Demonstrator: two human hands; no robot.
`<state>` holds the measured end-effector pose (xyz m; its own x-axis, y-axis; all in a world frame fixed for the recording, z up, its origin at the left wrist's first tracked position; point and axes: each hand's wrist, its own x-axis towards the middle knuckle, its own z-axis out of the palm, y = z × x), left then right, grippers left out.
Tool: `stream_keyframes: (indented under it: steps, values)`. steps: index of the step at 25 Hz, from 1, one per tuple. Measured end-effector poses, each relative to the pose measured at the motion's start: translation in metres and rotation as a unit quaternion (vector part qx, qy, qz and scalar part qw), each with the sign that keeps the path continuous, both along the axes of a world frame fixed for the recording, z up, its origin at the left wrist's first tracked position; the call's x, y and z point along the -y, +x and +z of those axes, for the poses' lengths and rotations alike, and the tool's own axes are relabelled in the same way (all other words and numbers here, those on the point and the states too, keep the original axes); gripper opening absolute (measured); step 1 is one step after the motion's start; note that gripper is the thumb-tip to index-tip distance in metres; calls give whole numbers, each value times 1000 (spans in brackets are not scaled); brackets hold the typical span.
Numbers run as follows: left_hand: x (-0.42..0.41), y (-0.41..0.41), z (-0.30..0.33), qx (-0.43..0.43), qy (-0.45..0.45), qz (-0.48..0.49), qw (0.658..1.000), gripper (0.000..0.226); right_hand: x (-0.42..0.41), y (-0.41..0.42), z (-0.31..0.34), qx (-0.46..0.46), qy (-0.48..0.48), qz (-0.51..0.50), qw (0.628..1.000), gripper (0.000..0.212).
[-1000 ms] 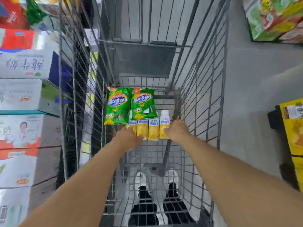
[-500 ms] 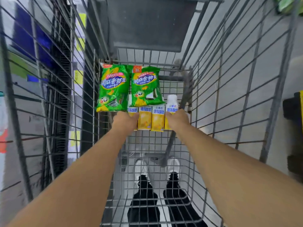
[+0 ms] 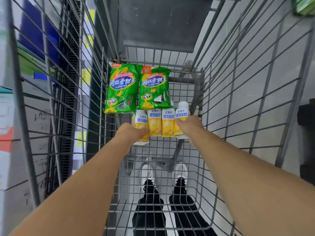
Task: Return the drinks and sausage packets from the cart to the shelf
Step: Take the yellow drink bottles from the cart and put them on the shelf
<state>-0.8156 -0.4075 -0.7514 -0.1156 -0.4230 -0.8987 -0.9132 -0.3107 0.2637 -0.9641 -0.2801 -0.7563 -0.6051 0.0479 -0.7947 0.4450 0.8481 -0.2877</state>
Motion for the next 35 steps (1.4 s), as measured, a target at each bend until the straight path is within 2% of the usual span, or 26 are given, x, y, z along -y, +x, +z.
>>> stream_keyframes:
  steps: [2, 4, 7, 11, 15, 17, 19, 22, 25, 31, 35]
  values:
    - [-3, 6, 17, -11, 56, 52, 997, 53, -2, 2, 13, 40, -36, -38, 998, 27]
    - [-8, 12, 46, -20, 115, 103, 988, 45, -3, 8, 39, 83, -72, -81, 991, 19]
    - [-10, 15, 102, -59, 149, 108, 981, 30, -2, 13, 96, 127, -93, -82, 984, 41]
    - [15, 21, 190, -130, 102, 103, 981, 28, 15, 13, 206, 134, -157, -8, 978, 47]
    - [45, 35, 279, -188, 45, 86, 977, 52, 43, 21, 311, 123, -229, 110, 960, 37]
    - [59, 46, 329, -214, 5, 84, 973, 48, 62, 27, 359, 98, -273, 159, 944, 33]
    - [69, 61, 381, -247, -48, 99, 963, 32, 81, 31, 410, 70, -318, 215, 921, 21]
    - [77, 85, 453, -280, -129, 124, 943, 34, 101, 41, 479, 30, -369, 283, 885, 28]
    - [73, 116, 519, -299, -199, 153, 921, 35, 113, 59, 538, -14, -415, 351, 840, 26]
    - [9, 202, 613, -297, -359, 253, 848, 28, 114, 134, 622, -35, -486, 481, 729, 38]
    - [-64, 292, 651, -249, -431, 353, 792, 31, 94, 227, 662, 0, -538, 565, 625, 38]
